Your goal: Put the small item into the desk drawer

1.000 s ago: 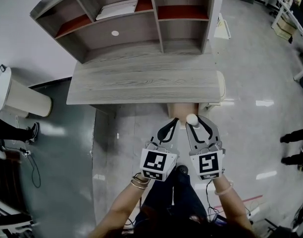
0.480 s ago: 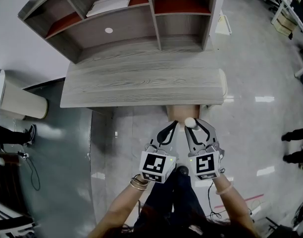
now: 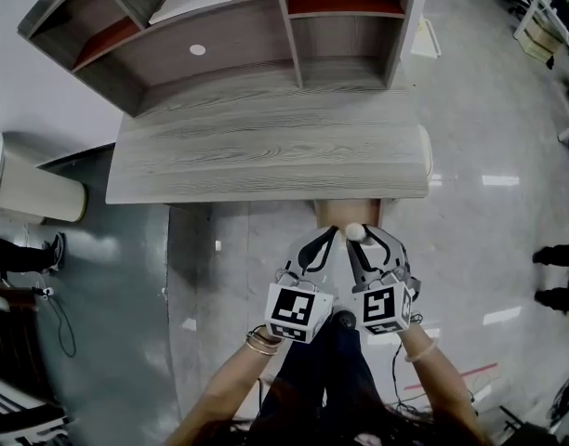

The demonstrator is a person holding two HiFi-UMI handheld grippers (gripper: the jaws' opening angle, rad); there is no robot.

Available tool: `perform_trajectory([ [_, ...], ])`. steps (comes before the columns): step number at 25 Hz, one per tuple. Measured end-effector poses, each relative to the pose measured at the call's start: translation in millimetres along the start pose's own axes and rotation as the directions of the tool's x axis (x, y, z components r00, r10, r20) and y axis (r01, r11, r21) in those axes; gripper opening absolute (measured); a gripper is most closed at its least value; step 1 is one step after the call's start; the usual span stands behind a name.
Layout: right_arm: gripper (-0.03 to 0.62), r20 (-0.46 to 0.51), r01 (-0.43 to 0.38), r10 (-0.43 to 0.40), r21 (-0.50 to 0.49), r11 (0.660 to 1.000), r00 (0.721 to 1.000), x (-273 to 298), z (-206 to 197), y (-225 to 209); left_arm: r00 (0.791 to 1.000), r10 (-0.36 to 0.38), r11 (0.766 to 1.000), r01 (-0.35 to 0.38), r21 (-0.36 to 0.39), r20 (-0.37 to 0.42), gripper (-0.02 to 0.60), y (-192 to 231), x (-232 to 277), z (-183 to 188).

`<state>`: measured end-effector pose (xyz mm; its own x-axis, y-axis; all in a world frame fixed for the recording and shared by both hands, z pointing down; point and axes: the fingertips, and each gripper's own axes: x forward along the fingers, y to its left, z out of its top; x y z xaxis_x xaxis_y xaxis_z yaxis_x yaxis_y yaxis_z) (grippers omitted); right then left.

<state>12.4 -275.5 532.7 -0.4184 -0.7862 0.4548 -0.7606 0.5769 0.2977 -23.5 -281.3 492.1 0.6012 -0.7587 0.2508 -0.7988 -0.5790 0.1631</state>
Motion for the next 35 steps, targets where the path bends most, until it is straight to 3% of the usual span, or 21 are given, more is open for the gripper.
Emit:
perform_trajectory([
  [35, 0.120, -0.217, -0.072, 0.055, -0.072, 0.995, 0.975, 113, -136, 23, 0.997, 0.028, 0.997, -0.033, -0.064, -0.076, 0.015, 55, 65, -114],
])
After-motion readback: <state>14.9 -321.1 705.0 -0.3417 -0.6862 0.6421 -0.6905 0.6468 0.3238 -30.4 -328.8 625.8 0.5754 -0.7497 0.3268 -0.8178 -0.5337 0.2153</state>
